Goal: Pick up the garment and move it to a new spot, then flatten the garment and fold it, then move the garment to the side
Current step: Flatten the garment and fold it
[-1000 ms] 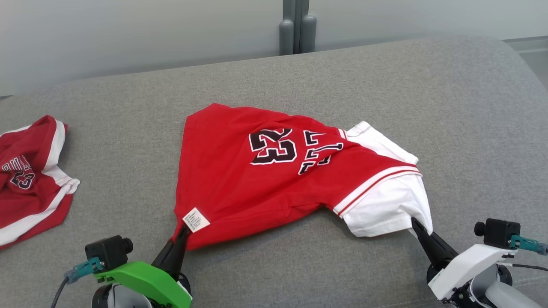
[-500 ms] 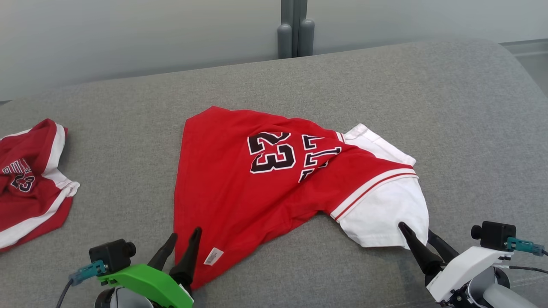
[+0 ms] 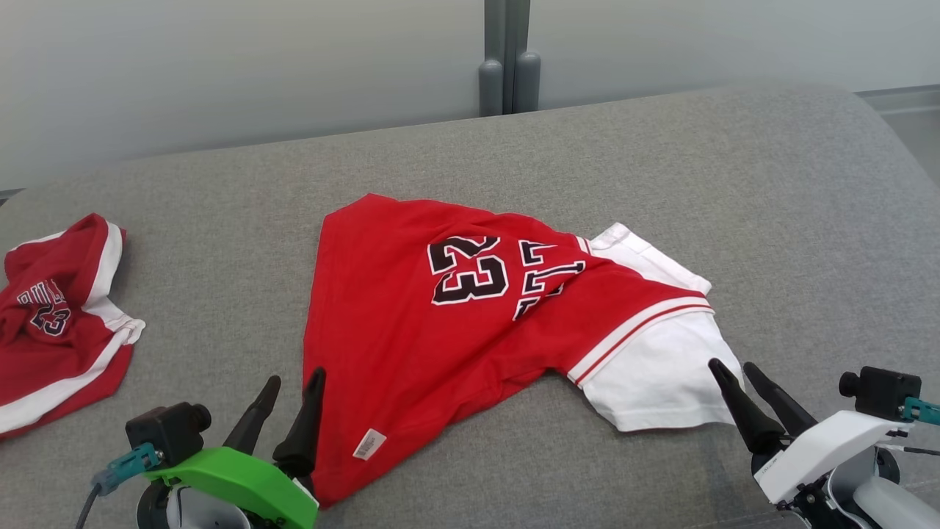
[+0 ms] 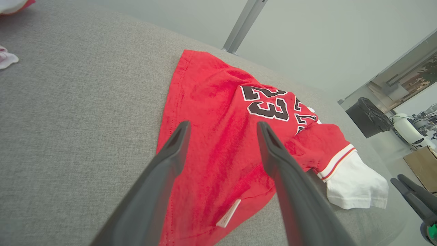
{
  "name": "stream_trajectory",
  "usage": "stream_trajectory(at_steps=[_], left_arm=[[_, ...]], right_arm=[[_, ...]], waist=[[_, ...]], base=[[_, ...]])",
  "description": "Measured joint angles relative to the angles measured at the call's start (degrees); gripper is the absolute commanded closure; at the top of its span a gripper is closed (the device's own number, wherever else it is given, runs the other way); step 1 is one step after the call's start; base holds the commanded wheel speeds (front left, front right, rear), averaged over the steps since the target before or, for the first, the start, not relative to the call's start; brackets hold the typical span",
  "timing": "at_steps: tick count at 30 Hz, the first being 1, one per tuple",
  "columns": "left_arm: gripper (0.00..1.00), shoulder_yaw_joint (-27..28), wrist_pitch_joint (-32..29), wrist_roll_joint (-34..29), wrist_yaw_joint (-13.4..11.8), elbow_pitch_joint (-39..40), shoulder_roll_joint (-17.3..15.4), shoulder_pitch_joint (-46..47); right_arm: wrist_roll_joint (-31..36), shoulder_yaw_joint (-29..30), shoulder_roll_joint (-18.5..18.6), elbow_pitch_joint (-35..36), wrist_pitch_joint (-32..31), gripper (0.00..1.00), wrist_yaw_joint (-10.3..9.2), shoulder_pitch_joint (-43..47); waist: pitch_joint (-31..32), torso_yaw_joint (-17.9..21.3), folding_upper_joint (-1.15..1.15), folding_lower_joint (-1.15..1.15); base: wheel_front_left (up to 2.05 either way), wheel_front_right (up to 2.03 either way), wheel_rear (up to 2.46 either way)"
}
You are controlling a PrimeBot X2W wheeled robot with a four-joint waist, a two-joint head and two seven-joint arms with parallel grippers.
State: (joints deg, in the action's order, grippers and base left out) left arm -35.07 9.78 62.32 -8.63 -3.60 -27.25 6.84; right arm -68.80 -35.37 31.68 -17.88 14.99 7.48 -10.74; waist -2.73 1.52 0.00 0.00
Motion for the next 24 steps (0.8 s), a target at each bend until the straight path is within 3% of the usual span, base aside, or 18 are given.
stream_trajectory(at_steps=[11,16,24], left_arm=[[0.0,2.0,3.7,-1.3,-2.1,1.8,1.3,-3.2],[0.0,5.3,4.8,-1.8,-3.4,3.0,2.4,-4.7],[0.0,10.0,5.2,-11.3,-5.8,6.5,2.7,-5.1]], right_arm=[[3.3,4.5,0.0,2.3,0.0,0.0,0.0,6.4],[6.5,9.8,-2.9,5.6,0.0,0.0,0.0,6.6],[17.8,18.6,-6.5,13.4,0.1,0.0,0.0,7.1]], waist=[[0.0,-0.6,0.0,0.0],[-0.4,-0.2,0.0,0.0],[-0.2,-0.4,0.0,0.0]], base=[[0.0,0.0,0.0],[0.0,0.0,0.0],[0.0,0.0,0.0]])
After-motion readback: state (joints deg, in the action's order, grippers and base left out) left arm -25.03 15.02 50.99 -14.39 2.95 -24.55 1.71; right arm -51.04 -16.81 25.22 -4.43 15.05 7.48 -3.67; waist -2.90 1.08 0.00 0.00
